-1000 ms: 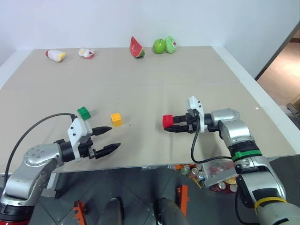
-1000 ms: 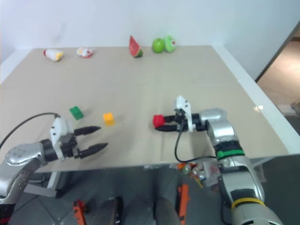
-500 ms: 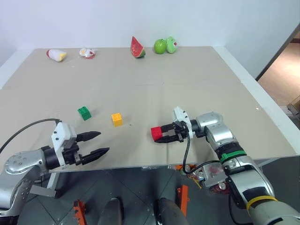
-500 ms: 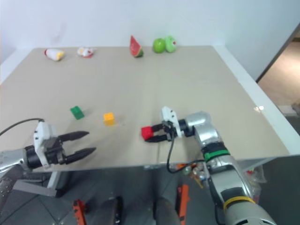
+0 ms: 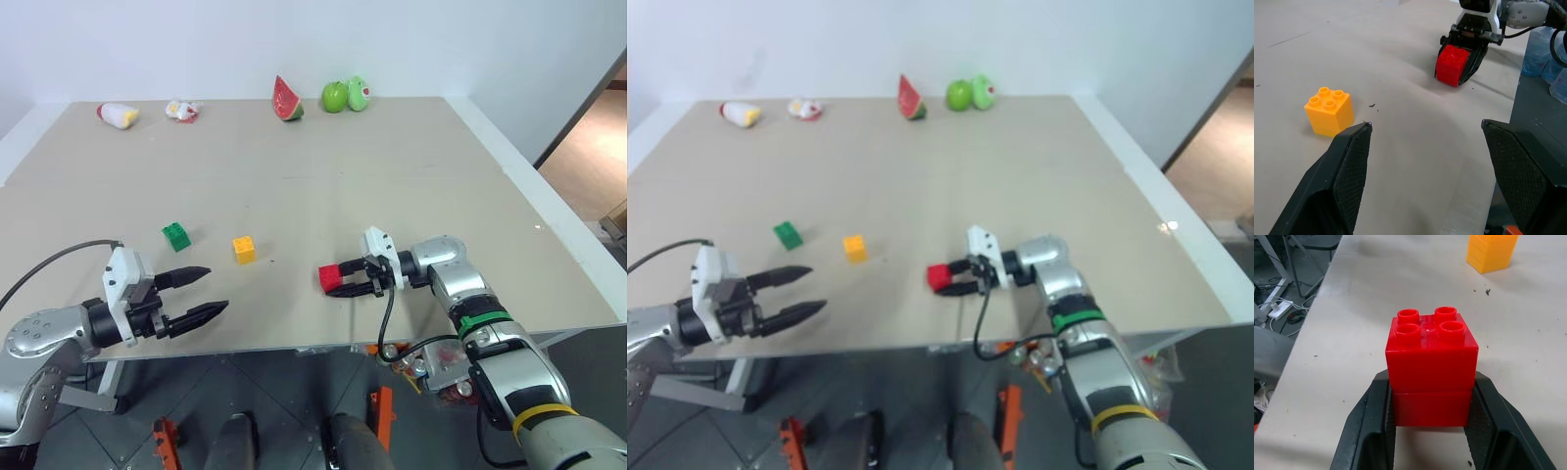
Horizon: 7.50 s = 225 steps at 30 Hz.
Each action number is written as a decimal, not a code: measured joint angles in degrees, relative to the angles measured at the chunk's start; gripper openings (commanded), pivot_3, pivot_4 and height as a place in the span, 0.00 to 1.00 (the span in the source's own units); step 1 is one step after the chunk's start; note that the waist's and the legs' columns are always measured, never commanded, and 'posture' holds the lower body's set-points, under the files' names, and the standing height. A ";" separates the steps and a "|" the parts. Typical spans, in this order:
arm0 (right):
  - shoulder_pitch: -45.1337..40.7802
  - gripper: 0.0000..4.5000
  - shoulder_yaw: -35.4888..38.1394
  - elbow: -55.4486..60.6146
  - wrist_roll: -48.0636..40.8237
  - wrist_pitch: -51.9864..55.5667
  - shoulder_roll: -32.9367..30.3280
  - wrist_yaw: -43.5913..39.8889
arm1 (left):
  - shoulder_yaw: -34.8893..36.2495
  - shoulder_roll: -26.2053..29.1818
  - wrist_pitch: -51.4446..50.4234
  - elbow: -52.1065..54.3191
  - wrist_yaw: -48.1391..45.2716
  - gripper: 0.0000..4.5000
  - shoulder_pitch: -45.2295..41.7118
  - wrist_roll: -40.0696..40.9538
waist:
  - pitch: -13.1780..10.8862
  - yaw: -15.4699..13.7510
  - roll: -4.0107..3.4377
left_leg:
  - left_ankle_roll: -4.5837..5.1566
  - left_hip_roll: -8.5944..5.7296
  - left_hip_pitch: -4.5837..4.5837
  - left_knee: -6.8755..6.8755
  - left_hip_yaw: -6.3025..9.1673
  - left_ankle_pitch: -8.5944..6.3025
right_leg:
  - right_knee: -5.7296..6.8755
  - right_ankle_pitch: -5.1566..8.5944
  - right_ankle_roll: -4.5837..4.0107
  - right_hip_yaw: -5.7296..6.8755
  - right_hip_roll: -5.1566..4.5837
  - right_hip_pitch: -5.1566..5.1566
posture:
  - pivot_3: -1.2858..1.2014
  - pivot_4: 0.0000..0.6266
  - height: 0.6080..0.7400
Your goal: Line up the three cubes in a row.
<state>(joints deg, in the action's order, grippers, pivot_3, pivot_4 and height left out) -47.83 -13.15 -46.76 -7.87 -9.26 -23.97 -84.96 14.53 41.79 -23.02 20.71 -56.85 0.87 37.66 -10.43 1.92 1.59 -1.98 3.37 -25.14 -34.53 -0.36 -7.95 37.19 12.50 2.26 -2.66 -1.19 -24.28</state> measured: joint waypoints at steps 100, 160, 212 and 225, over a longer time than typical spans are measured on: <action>13.69 0.98 4.44 54.77 -18.65 36.25 -3.33 23.56 | -2.90 -5.07 24.41 -72.03 3.51 0.82 -37.91 -23.58 | 0.08 -0.62 0.16 | -0.04 0.19 -0.02 -0.02 -0.44 -0.03 | 0.08 -0.05 0.02 -0.06 0.01 -0.12 | 0.52 0.24 1.00; 16.10 1.00 15.80 46.33 -18.85 33.79 -14.47 25.04 | -24.84 -14.00 15.32 -28.21 -6.15 0.29 -29.07 -22.18 | 0.04 -0.06 0.16 | 0.05 0.20 -0.02 -0.39 -0.76 -0.02 | 0.08 -0.24 0.35 -0.60 0.10 -0.04 | 0.52 0.24 1.00; 23.88 1.00 15.52 45.26 -17.60 33.22 -17.05 22.78 | -25.71 -15.40 25.00 -47.80 -17.32 0.52 -35.50 -26.38 | 0.04 -0.58 0.16 | 0.15 0.19 -0.05 -0.43 -0.88 -0.09 | 0.06 -0.23 0.41 -0.72 0.10 -0.06 | 0.52 0.24 1.00; 23.85 1.00 15.55 45.33 -17.75 33.36 -17.07 22.67 | -23.90 -12.04 24.97 -44.67 -15.03 0.86 -32.59 -26.88 | 0.04 -0.34 0.15 | 0.16 0.21 -0.03 -0.40 -0.88 -0.09 | 0.06 -0.22 0.39 -0.73 0.12 -0.08 | 0.52 0.24 1.00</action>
<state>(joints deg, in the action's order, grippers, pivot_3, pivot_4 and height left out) -23.98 2.40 -1.43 -25.62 24.10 -41.04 -62.28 -9.37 29.75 1.95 -23.97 -71.88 -31.72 10.77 -10.40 1.58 1.75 -1.82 3.58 -25.16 -34.93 -1.24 -8.04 37.25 12.28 2.65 -3.40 -1.07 -24.37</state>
